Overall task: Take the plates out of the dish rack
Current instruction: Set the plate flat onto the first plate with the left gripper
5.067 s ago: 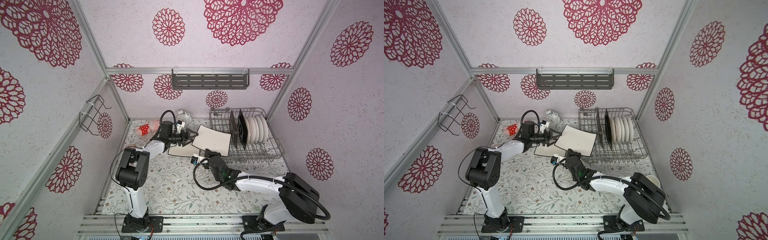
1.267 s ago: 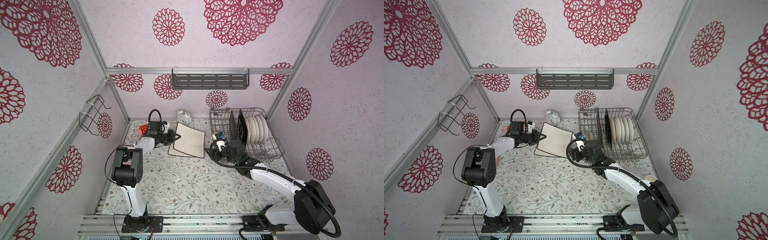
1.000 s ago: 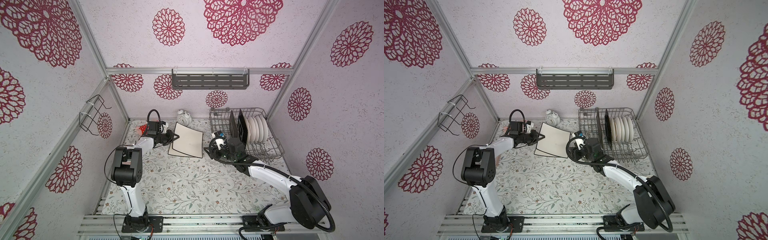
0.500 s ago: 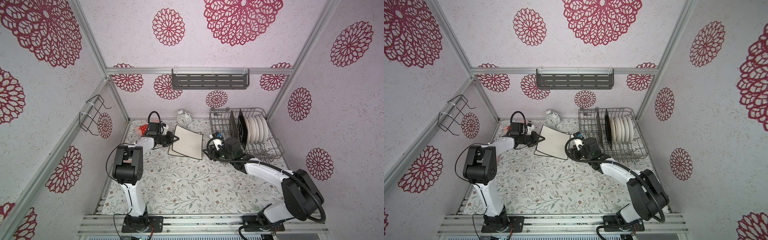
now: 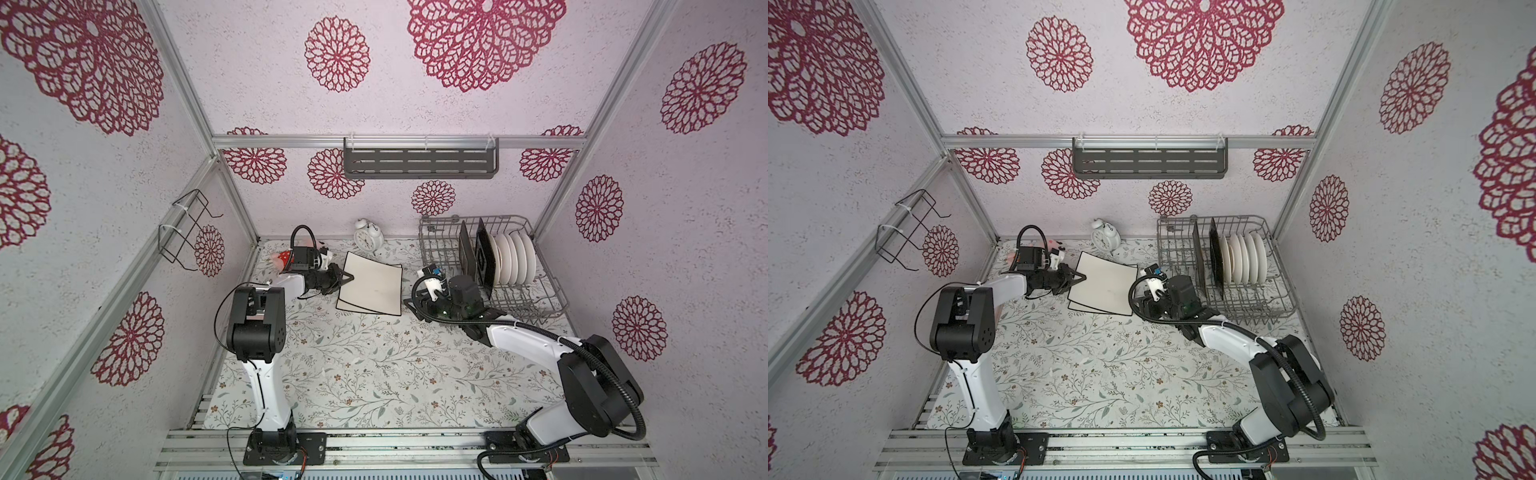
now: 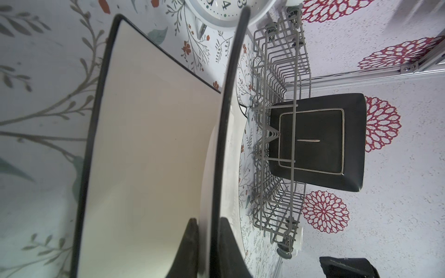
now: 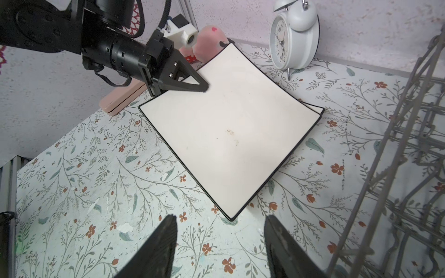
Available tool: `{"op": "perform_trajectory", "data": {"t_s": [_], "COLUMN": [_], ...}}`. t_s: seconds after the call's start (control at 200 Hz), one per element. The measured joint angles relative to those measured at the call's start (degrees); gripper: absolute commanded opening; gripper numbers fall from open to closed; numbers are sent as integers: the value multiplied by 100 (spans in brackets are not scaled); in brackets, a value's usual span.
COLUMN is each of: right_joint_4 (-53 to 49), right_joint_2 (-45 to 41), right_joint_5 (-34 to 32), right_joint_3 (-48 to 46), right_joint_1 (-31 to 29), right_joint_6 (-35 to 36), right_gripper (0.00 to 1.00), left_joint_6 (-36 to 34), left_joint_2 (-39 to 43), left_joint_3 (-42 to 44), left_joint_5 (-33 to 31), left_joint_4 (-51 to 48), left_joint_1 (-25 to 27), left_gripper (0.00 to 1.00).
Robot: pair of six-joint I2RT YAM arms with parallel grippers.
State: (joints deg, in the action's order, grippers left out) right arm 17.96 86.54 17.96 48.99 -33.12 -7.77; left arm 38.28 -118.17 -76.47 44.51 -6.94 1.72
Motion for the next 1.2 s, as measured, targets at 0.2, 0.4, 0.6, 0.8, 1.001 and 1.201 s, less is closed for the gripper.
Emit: {"op": "perform_trajectory", "data": {"t_s": [0.2,0.4,0.6,0.8,1.001,1.201], "right_joint_4": [15,17,20,28,105,153], "right_joint_2": [15,22,105,122,188,238], "right_joint_5": [31,33,81,179,186,184], "right_joint_3": [-2,-2,-2,-2,-2,-2], "right_joint_1": [0,0,0,0,0,-2], "right_joint_6": [0,4,2,0,-4,-81], "right_gripper": [61,61,61,61,61,61], "left_joint_6": [-81,-138,-262,-369,-553,-636], "left_joint_2": [-101,-120,-337,-350,-380,-380], "left_joint_3": [-52,-55,-144,-144,-144,-243], "left_joint_5": [-13,-28,-92,-271,-551,-616], "left_joint_4": [-7,-37,-184,-400,-645,-728], "left_joint_1": [-11,-11,-17,-31,-35,-35], "left_gripper": [12,15,18,27,39,46]}}
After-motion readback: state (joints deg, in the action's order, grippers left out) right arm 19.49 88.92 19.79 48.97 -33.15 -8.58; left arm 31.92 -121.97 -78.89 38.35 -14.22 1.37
